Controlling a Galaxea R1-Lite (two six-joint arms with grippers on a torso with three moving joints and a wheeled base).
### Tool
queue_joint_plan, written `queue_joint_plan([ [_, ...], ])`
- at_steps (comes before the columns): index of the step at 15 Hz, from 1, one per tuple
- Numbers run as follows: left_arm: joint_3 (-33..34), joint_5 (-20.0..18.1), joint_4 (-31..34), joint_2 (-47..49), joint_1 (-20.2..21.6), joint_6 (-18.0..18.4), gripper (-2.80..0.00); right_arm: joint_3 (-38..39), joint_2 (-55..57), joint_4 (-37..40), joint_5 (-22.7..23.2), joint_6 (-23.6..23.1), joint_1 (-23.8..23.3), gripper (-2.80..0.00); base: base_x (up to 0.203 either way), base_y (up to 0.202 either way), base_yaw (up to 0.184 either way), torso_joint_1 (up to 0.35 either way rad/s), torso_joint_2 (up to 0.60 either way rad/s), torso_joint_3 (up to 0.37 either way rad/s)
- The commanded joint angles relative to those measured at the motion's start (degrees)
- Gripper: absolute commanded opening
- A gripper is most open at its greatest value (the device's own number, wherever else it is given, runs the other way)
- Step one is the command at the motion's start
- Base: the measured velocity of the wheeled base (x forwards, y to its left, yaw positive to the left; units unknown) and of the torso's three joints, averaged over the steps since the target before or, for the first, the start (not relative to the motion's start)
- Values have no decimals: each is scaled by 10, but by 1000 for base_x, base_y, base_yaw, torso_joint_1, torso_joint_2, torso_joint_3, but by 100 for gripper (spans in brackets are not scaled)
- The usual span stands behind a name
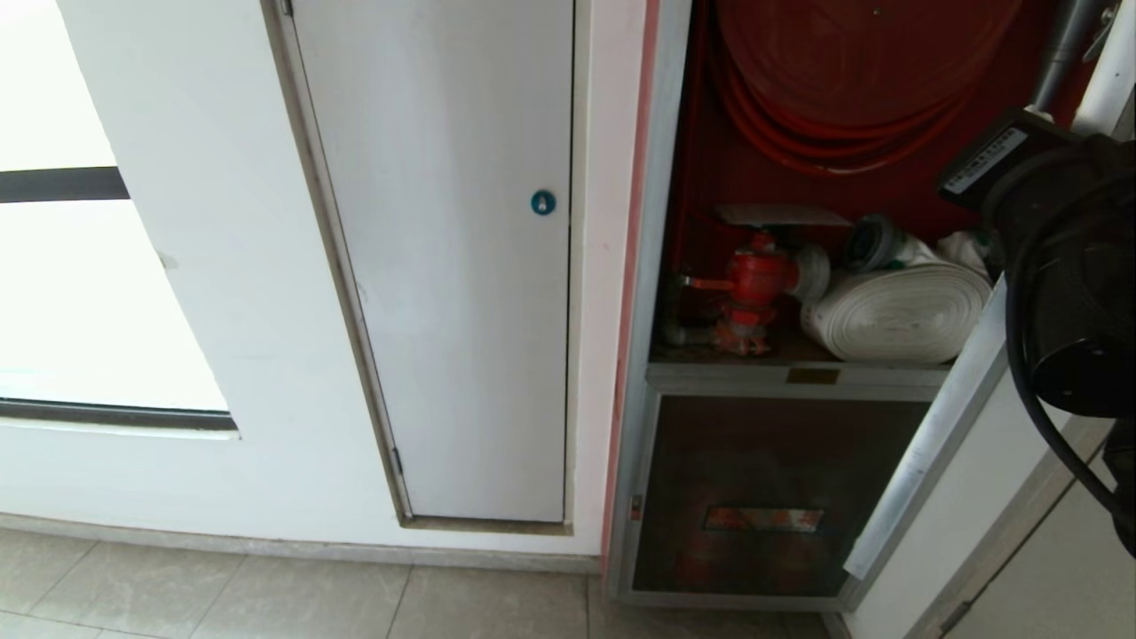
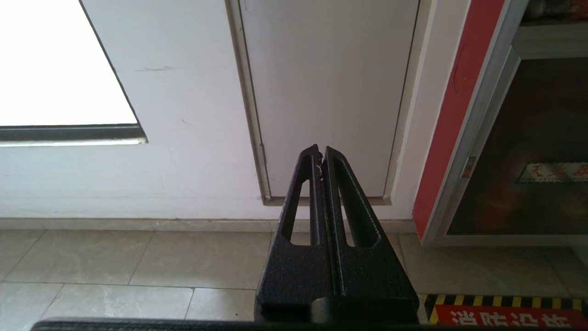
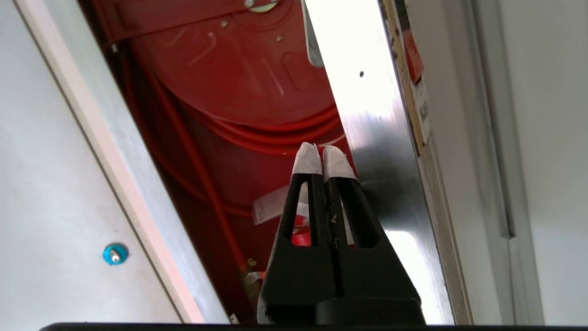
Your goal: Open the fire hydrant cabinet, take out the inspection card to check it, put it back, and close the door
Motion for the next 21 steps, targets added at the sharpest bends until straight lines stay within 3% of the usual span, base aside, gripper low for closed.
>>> queue_joint_plan([
  [1, 6, 0, 0, 1, 0, 0, -280, 24, -35, -4, -9, -1, 0, -280, 0, 0, 0, 0, 0, 0],
  [14, 6, 0, 0, 1, 0, 0, -280, 116, -161, 41, -32, -2, -3, -280, 0, 0, 0, 0, 0, 0],
  [21, 6, 0, 0, 1, 0, 0, -280, 151, -201, 56, -34, -2, -57, -280, 0, 0, 0, 0, 0, 0],
])
